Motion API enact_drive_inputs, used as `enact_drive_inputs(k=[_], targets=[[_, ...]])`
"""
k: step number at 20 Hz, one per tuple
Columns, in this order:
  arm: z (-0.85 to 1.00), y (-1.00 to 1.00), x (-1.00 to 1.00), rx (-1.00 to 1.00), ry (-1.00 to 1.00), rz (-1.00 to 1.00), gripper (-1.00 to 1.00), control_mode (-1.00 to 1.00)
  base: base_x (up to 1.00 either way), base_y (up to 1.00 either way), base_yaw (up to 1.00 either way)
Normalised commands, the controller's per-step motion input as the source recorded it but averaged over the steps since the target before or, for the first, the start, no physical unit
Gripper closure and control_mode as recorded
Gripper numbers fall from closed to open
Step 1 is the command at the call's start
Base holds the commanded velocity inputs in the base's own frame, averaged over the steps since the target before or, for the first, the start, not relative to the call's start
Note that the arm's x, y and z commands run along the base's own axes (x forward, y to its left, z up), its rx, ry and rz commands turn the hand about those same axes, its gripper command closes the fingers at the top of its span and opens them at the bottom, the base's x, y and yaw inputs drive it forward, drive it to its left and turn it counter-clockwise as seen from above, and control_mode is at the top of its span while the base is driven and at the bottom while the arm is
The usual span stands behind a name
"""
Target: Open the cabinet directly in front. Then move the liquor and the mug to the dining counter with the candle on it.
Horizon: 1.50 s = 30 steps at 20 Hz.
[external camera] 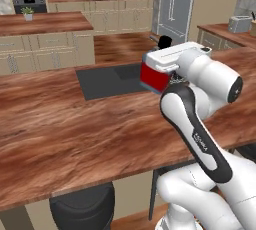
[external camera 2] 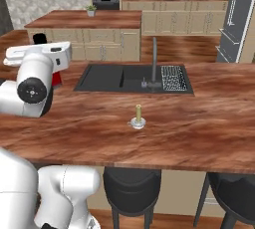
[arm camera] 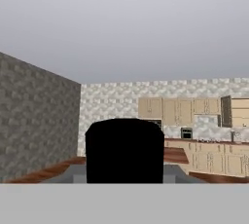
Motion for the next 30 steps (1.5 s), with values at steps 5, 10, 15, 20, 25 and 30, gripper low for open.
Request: enact_drive_inputs(k=[5, 10, 15, 20, 25, 30], targets=[[-0.29, -0.12, 0.46, 0.00, 0.19, 0.00, 1.00, -1.00, 0.00, 0.00, 0.00], [-0.59, -0.26, 0.09, 0.00, 0.37, 0.00, 1.00, -1.00, 0.00, 0.00, 0.00], [-0.69, -0.16, 0.00, 0.00, 0.30, 0.00, 1.00, -1.00, 0.00, 0.00, 0.00], [-0.63, -0.01, 0.11, -0.05, 0.18, 0.00, 1.00, -1.00, 0.00, 0.00, 0.00], [-0.65, -0.05, 0.41, -0.10, 0.05, -0.03, 1.00, -1.00, 0.00, 0.00, 0.00], [-0.54, -0.32, 0.67, -0.08, -0.02, -0.09, 1.00, -1.00, 0.00, 0.00, 0.00]])
